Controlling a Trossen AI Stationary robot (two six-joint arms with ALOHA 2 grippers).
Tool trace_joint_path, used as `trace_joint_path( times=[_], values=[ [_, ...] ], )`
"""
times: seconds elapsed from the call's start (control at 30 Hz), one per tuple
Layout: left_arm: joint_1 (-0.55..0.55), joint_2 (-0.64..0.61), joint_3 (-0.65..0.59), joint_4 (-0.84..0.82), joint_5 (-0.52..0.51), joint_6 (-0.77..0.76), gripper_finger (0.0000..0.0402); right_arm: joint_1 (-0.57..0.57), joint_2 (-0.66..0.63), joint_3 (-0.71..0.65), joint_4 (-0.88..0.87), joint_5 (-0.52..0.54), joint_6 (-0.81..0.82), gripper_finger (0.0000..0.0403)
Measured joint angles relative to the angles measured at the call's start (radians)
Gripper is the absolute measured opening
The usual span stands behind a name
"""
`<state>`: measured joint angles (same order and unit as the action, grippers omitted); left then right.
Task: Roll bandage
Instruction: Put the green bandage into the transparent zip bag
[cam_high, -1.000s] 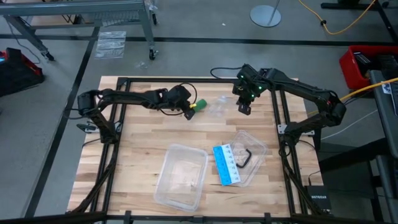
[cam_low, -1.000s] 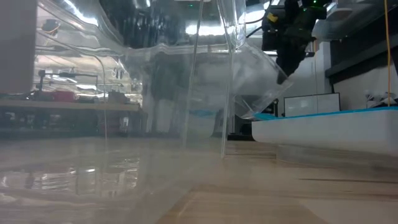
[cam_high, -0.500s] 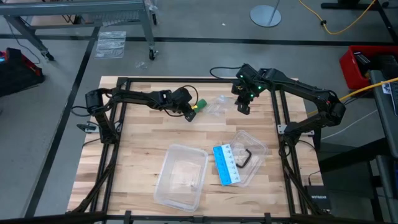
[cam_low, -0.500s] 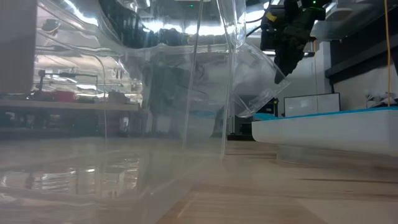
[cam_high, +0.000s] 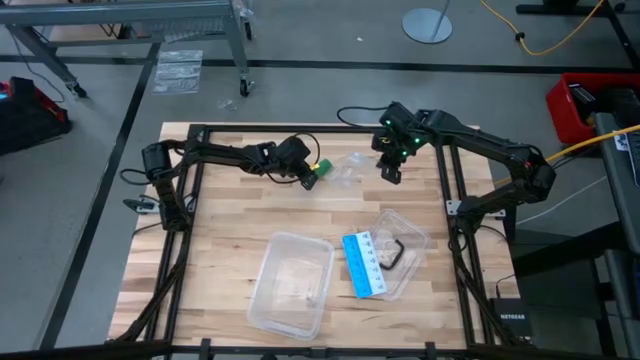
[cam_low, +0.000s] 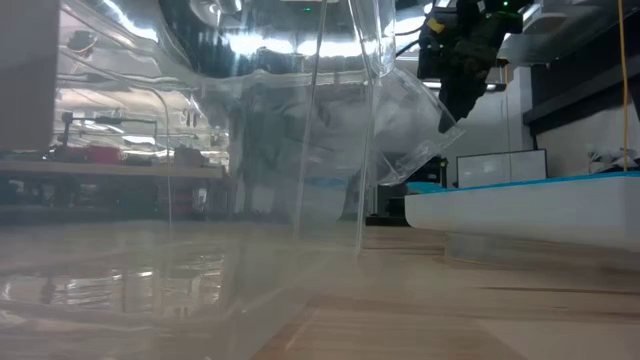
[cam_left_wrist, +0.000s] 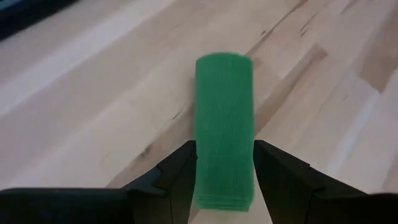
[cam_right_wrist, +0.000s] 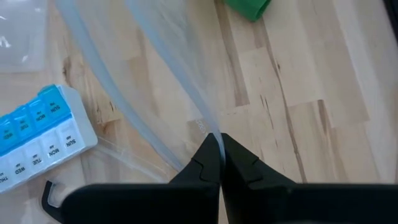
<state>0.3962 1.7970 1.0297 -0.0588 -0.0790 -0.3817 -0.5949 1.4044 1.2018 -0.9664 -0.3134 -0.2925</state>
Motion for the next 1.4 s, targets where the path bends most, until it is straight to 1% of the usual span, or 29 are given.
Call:
trace_joint_path(
  times=[0.13,0.37,0.7,1.03,1.17,1.4],
  values=[
    [0.0,0.031,-0.001,0.009,0.001,-0.005,0.0153,0.0,0.0,0.0,-0.001,-0.001,0.0,0.0001],
    [-0.013,0.056,-0.001,0.085,0.016,-0.002,0.0153,0.0,0.0,0.0,0.001,0.0,0.0,0.0001],
    [-0.047,0.106,0.004,0.088,0.05,-0.033,0.0153,0.0,0.0,0.0,0.0,-0.002,-0.001,0.0001],
    [-0.059,0.112,0.004,0.086,0.061,-0.065,0.0153,0.0,0.0,0.0,0.0,-0.002,-0.001,0.0001],
    [-0.076,0.112,0.003,0.086,0.09,-0.081,0.0153,0.0,0.0,0.0,0.0,-0.002,-0.001,0.0001],
    [-0.112,0.113,0.002,0.08,0.101,-0.09,0.0153,0.0,0.0,0.0,0.0,-0.002,-0.001,0.0001]
  ],
)
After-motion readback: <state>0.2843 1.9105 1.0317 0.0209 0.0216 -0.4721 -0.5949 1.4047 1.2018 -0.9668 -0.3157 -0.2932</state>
